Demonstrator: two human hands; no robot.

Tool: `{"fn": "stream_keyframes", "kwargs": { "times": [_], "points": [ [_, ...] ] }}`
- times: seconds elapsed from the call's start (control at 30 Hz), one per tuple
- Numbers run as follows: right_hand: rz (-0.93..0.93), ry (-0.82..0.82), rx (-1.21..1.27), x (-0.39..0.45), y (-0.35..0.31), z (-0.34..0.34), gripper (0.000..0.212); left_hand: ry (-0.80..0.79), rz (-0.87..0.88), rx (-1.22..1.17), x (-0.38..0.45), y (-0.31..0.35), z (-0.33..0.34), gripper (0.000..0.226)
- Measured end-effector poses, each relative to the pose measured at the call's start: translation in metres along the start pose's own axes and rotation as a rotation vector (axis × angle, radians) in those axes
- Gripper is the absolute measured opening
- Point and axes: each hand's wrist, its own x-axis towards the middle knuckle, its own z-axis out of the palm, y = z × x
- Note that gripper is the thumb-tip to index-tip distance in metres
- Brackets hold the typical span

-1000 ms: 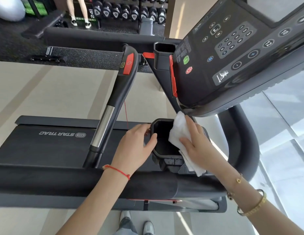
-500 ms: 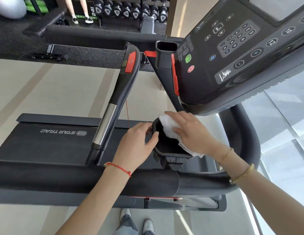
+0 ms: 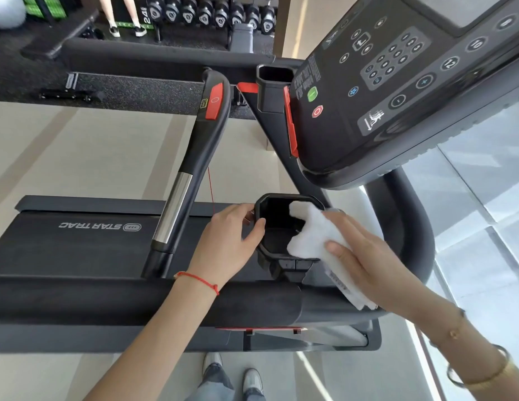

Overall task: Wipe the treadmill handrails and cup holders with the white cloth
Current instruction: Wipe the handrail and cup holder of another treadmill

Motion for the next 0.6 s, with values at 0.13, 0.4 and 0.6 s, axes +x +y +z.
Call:
{"fn": "stream_keyframes", "kwargs": {
  "times": [0.13, 0.4, 0.6],
  "points": [
    [-0.197, -0.184, -0.176, 0.020, -0.017, 0.022, 0.037, 0.002, 0.022, -0.006, 0.000, -0.001, -0.001, 0.023],
    [-0.209, -0.235, -0.245, 0.007, 0.002, -0.001, 0.028, -0.009, 0.005, -0.018, -0.001, 0.000, -0.001, 0.025],
    [-0.210, -0.200, -0.277, 0.025, -0.015, 0.021, 0.035, -0.012, 0.008, -0.023, -0.001, 0.003, -0.001, 0.024]
  ]
}}
